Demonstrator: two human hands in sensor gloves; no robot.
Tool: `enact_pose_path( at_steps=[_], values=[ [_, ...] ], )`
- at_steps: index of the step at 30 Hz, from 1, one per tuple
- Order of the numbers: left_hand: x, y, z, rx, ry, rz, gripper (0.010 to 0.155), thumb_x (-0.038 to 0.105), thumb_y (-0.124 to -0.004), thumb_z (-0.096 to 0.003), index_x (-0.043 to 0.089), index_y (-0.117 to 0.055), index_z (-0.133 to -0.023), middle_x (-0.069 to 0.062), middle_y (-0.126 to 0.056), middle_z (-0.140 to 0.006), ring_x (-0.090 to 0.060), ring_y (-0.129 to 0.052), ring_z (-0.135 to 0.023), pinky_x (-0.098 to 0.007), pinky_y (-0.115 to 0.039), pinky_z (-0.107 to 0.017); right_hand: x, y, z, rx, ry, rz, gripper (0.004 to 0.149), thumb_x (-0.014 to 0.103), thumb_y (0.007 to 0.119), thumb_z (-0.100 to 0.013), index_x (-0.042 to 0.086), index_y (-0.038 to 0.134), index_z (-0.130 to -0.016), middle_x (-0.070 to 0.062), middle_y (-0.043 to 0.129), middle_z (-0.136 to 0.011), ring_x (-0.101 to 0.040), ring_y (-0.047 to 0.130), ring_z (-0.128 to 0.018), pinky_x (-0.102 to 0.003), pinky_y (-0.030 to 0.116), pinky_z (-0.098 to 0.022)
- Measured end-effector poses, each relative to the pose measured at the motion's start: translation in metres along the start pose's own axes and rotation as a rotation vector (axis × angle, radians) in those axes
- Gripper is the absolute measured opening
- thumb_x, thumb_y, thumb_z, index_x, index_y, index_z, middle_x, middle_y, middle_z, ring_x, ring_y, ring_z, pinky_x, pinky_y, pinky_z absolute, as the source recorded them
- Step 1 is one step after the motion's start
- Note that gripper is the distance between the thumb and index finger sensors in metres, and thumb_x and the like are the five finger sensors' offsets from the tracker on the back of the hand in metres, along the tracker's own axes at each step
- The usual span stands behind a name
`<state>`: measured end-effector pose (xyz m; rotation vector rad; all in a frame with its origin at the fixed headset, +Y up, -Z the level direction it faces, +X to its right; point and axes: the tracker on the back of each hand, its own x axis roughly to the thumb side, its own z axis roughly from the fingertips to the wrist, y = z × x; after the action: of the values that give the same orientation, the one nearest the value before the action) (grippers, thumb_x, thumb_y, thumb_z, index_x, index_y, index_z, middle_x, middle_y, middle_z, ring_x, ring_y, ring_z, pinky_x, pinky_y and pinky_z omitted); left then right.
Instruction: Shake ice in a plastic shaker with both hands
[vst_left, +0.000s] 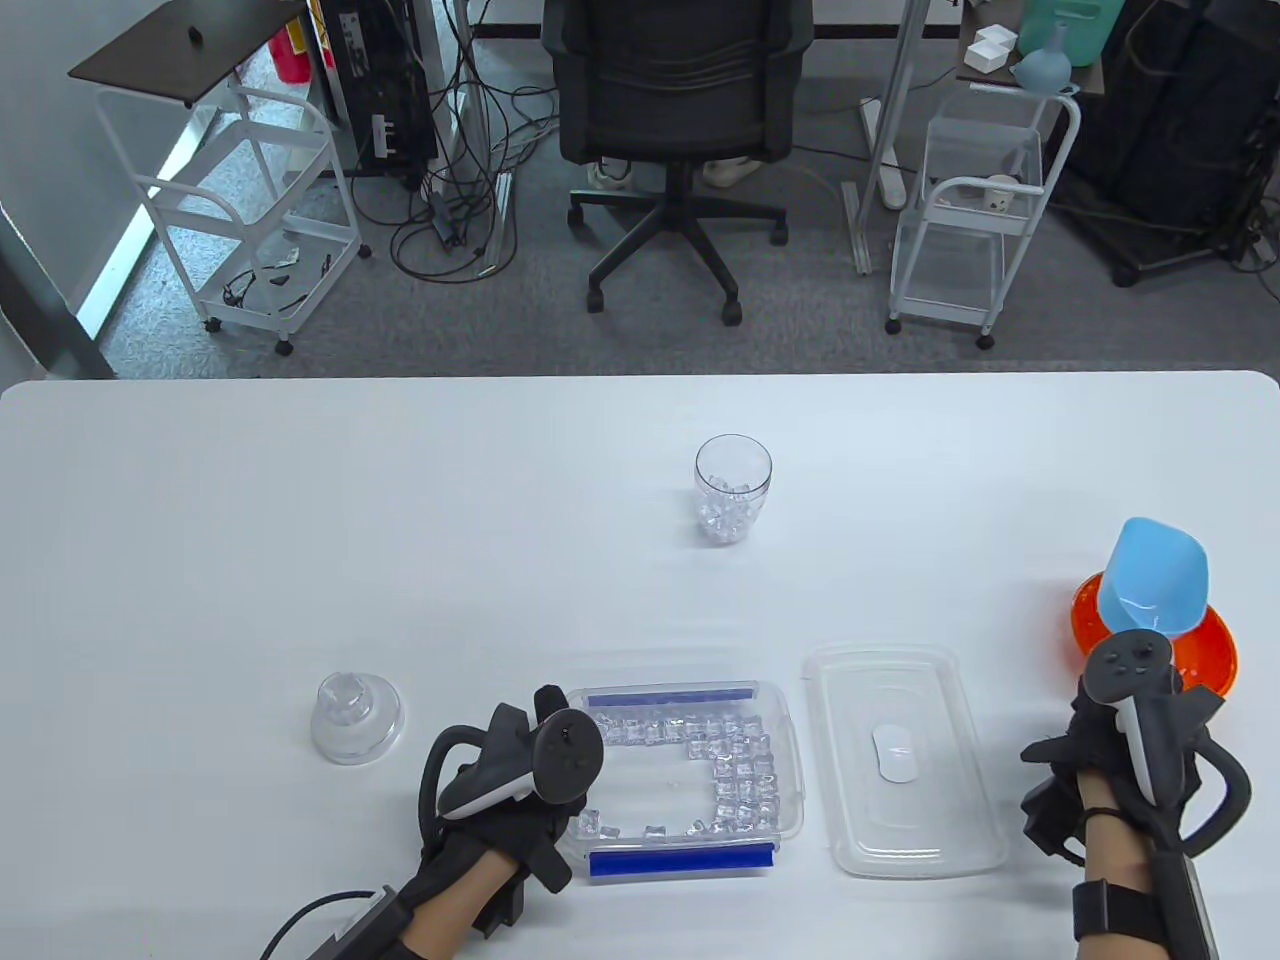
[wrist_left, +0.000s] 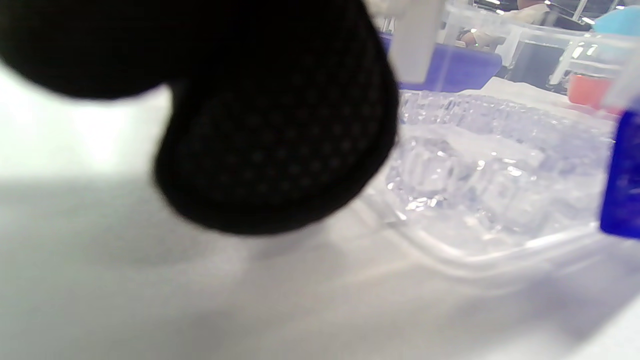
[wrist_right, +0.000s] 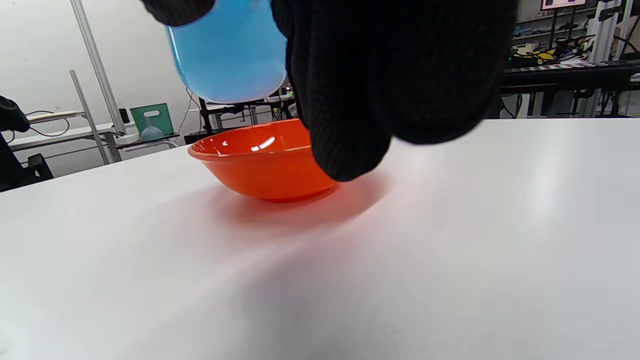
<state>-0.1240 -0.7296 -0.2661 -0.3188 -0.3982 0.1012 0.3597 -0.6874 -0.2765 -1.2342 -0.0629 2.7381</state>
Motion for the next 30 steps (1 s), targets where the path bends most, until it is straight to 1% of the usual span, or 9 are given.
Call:
enact_pose_path(
  at_steps=[8, 21, 25, 30],
  values=[
    [0.0, 0.0, 0.0, 0.0, -0.001, 0.002, 0.069, 0.028, -0.042, -0.0639, -0.025, -0.017, -0.099, -0.015, -0.101, -0.053, -0.016, -0.107, -0.022, -0.028, -0.089, -0.015, -0.008, 0.02, -0.005, 0.02, 0.057, 0.032, 0.067, 0.042, 0.054, -0.059, -0.011, 0.052, -0.099, -0.017, 0.09, -0.075, -0.025, 0.107, -0.045, -0.035, 0.093, -0.03],
    [0.0, 0.0, 0.0, 0.001, -0.001, 0.005, 0.069, 0.028, -0.042, -0.0639, -0.025, -0.017, -0.099, -0.015, -0.101, -0.053, -0.016, -0.107, -0.021, -0.028, -0.089, -0.015, -0.012, 0.042, -0.008, 0.037, 0.104, 0.088, 0.067, 0.043, 0.053, -0.06, -0.009, 0.051, -0.101, -0.016, 0.09, -0.077, -0.024, 0.106, -0.047, -0.034, 0.093, -0.031],
    [0.0, 0.0, 0.0, 0.001, -0.001, 0.005, 0.069, 0.028, -0.042, -0.0639, -0.025, -0.017, -0.099, -0.015, -0.101, -0.053, -0.016, -0.107, -0.022, -0.028, -0.089, -0.015, -0.013, 0.045, -0.008, 0.066, 0.119, 0.089, 0.068, 0.044, 0.053, -0.06, -0.01, 0.051, -0.101, -0.019, 0.09, -0.078, -0.026, 0.106, -0.047, -0.036, 0.093, -0.031],
    [0.0, 0.0, 0.0, 0.001, -0.001, 0.004, 0.069, 0.028, -0.042, -0.064, -0.025, -0.017, -0.099, -0.015, -0.101, -0.053, -0.016, -0.107, -0.022, -0.028, -0.089, -0.015, -0.014, 0.045, -0.009, 0.059, 0.124, 0.095, 0.075, 0.049, 0.054, -0.058, -0.01, 0.05, -0.103, -0.024, 0.089, -0.08, -0.029, 0.107, -0.047, -0.037, 0.093, -0.03]
  ],
)
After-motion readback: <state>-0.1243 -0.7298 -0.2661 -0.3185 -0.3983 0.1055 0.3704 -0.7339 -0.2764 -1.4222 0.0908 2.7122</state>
